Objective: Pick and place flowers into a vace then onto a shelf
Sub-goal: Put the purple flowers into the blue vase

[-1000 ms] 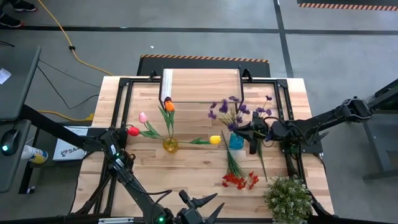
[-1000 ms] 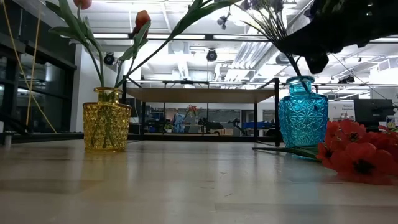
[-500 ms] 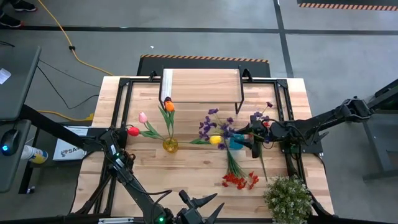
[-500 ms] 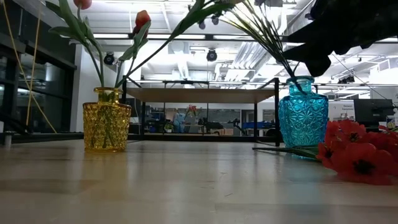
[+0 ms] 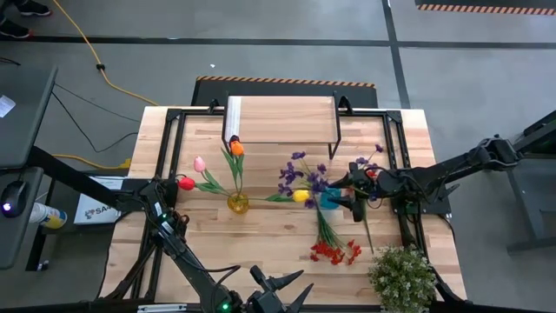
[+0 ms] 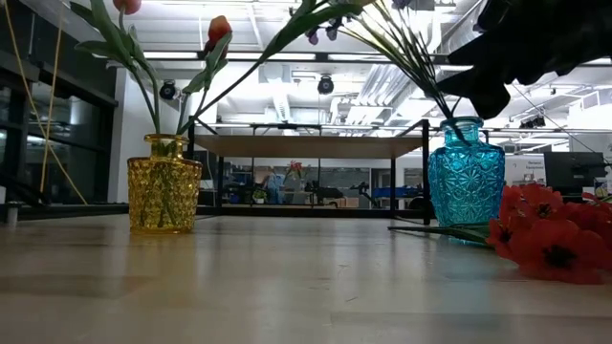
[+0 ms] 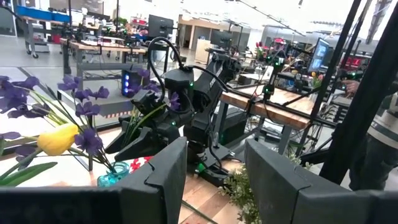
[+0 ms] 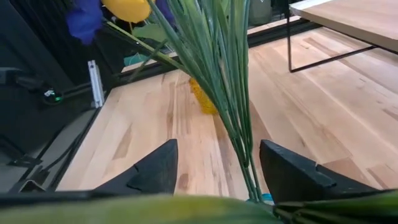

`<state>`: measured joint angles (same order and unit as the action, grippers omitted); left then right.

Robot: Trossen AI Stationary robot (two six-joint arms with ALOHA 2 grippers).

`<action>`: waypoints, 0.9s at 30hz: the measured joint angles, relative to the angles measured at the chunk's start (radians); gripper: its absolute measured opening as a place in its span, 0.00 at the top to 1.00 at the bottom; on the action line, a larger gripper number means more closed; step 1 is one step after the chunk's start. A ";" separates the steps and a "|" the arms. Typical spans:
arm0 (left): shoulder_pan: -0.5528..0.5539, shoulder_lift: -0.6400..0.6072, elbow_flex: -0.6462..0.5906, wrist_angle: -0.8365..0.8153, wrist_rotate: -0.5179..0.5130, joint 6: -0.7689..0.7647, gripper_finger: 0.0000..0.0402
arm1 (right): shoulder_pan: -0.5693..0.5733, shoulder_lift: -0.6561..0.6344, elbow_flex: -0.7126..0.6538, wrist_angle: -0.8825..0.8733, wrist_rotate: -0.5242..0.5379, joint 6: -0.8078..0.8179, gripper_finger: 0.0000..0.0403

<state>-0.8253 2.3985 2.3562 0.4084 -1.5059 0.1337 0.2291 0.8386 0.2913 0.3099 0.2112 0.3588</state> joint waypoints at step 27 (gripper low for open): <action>0.000 0.000 0.000 -0.016 0.000 0.000 0.51 | 0.000 -0.187 0.000 -0.301 -0.129 0.074 0.45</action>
<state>-0.8252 2.3985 2.3562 0.3923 -1.5055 0.1337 0.2287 0.6518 0.2916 0.0088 0.0817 0.4324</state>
